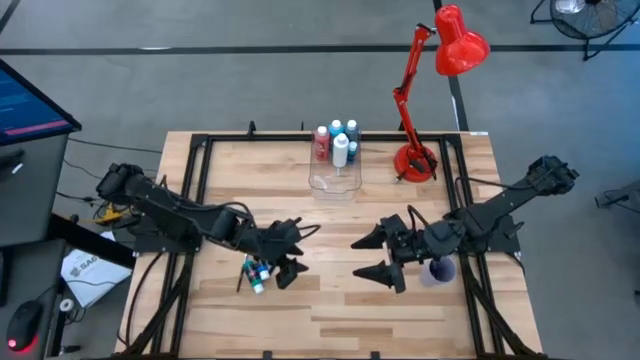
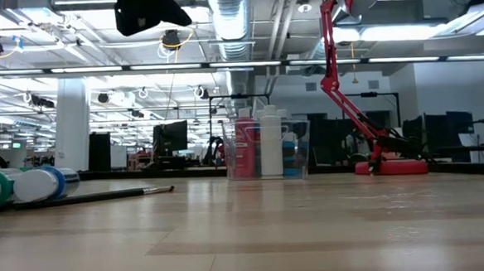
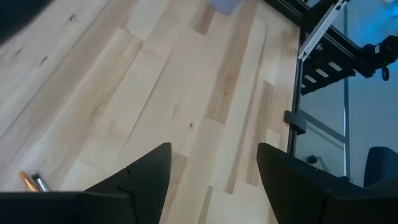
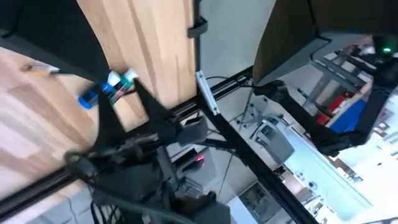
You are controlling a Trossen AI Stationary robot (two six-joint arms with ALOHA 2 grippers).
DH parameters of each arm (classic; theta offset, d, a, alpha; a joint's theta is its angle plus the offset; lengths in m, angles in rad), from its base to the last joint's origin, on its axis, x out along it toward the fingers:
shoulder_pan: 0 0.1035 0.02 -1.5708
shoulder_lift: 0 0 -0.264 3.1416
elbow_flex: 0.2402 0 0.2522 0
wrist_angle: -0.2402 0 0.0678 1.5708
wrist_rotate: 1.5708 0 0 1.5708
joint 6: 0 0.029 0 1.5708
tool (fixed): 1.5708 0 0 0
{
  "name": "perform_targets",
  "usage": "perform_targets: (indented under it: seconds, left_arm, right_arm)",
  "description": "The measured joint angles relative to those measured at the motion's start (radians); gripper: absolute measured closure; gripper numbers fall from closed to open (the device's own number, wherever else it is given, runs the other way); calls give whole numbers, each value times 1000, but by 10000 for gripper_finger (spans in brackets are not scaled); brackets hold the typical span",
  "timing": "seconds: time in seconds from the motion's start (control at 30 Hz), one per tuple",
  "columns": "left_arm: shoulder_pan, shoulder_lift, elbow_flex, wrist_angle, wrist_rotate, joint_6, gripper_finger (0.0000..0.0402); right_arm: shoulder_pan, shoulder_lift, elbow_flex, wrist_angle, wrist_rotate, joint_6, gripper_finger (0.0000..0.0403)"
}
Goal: Pick & Place Paint Supplies
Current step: Put the blue paint bottle into the transparent bin
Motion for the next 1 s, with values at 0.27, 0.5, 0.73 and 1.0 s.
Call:
perform_targets:
  seconds: [0.27, 0.5, 0.73, 1.0]
  left_arm:
    - [-4, 0, 0, 6, 0, 0, 172]
    - [-34, -1, -1, 11, -38, -8, 172]
    - [-47, -1, -1, 12, -82, -26, 172]
    - [-40, -1, -1, 16, -95, -27, 172]
  right_arm:
    - [-5, 0, 1, -219, 0, 143, 12]
    - [-2, 0, 1, -315, -1, 208, 12]
    - [0, 0, 1, -265, 5, 105, 12]
    - [0, 0, 1, -116, 65, -42, 12]
